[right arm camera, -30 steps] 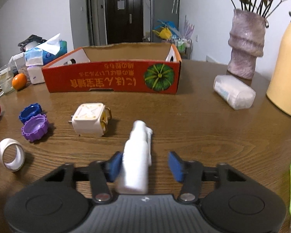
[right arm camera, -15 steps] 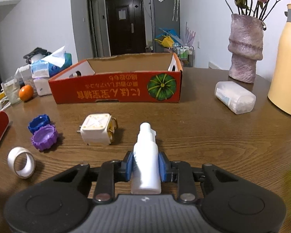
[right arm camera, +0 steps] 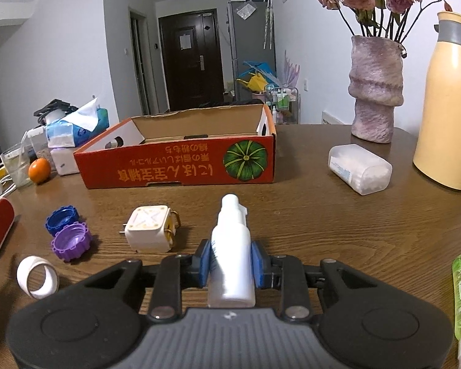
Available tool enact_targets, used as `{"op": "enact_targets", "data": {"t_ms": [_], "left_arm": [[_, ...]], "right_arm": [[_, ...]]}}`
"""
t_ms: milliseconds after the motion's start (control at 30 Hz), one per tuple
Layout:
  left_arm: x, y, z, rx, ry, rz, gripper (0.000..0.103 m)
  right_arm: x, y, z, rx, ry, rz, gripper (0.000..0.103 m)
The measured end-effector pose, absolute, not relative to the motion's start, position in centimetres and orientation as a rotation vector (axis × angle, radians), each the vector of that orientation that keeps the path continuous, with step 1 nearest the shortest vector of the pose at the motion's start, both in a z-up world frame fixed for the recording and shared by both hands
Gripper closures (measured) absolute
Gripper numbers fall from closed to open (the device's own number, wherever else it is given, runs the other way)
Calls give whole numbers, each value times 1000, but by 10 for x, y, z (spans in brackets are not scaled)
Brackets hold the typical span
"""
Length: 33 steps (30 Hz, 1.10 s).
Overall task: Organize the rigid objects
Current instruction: 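Grasp the white spray bottle with the right tool while the left grasps the lint roller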
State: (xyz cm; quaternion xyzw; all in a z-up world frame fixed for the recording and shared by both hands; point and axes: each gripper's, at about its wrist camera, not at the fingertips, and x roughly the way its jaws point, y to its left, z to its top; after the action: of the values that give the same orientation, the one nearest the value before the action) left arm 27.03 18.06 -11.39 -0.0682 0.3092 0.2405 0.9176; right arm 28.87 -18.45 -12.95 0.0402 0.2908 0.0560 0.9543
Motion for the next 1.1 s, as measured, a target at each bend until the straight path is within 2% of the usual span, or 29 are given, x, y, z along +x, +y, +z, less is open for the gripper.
{"op": "enact_targets", "data": {"t_ms": [133, 233, 300, 367, 433, 500, 600, 1100], "left_arm": [[280, 189, -122, -144, 664, 497, 2], [288, 193, -128, -152, 694, 487, 12], [292, 195, -131, -156, 705, 476, 24], [295, 196, -133, -157, 711, 467, 28], [296, 196, -134, -160, 714, 457, 37], [298, 197, -135, -169, 722, 437, 56], [298, 195, -137, -175, 729, 410, 71], [292, 188, -128, -157, 711, 387, 74]], "right_arm": [[290, -185, -130, 82, 589, 109, 76], [290, -184, -131, 79, 590, 106, 76], [291, -184, -132, 78, 592, 104, 76], [291, -184, -133, 75, 594, 103, 76], [291, -183, -134, 74, 596, 101, 76], [291, -183, -134, 73, 596, 99, 76], [292, -183, -135, 72, 597, 95, 76], [292, -185, -133, 84, 577, 87, 76]]}}
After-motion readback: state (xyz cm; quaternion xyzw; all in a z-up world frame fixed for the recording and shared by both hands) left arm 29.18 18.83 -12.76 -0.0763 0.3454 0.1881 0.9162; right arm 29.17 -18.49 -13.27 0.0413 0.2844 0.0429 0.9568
